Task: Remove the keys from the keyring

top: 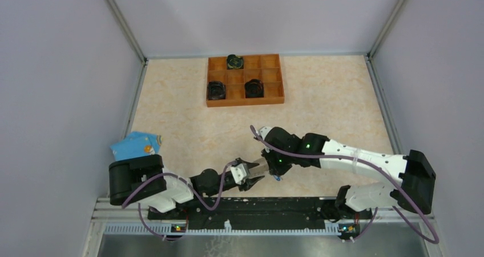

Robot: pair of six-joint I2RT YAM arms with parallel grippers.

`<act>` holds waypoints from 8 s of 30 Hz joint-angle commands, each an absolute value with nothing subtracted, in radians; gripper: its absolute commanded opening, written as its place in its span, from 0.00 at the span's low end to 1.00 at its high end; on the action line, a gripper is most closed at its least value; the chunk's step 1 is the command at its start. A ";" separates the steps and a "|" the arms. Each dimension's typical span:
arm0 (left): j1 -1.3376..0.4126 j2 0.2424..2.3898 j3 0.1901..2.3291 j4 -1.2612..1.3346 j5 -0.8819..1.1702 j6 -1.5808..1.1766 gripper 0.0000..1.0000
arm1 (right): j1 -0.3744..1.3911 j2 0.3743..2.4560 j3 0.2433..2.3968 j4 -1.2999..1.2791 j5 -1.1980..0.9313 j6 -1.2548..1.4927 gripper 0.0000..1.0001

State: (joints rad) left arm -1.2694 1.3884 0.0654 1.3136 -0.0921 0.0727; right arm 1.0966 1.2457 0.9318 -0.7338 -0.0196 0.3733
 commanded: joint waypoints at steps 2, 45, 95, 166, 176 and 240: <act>-1.266 1.444 0.093 1.428 -0.006 0.108 0.54 | 1.112 1.260 0.989 -0.724 -0.005 0.361 0.00; -1.399 1.549 0.179 1.454 -0.234 0.451 0.37 | 1.114 1.264 1.015 -0.731 -0.041 0.437 0.00; -1.489 1.505 0.189 1.287 -0.240 0.470 0.36 | 1.097 1.223 1.005 -0.757 0.074 0.386 0.00; -1.647 1.343 0.193 1.209 -0.695 0.355 0.25 | 1.115 1.347 1.109 -0.824 -0.092 0.924 0.00; -1.647 1.317 0.176 1.158 -0.646 0.351 0.03 | 1.110 1.345 1.140 -0.886 -0.021 0.886 0.00; -1.549 1.374 0.204 1.238 -0.528 0.229 0.38 | 1.072 1.357 1.221 -0.959 0.047 0.766 0.00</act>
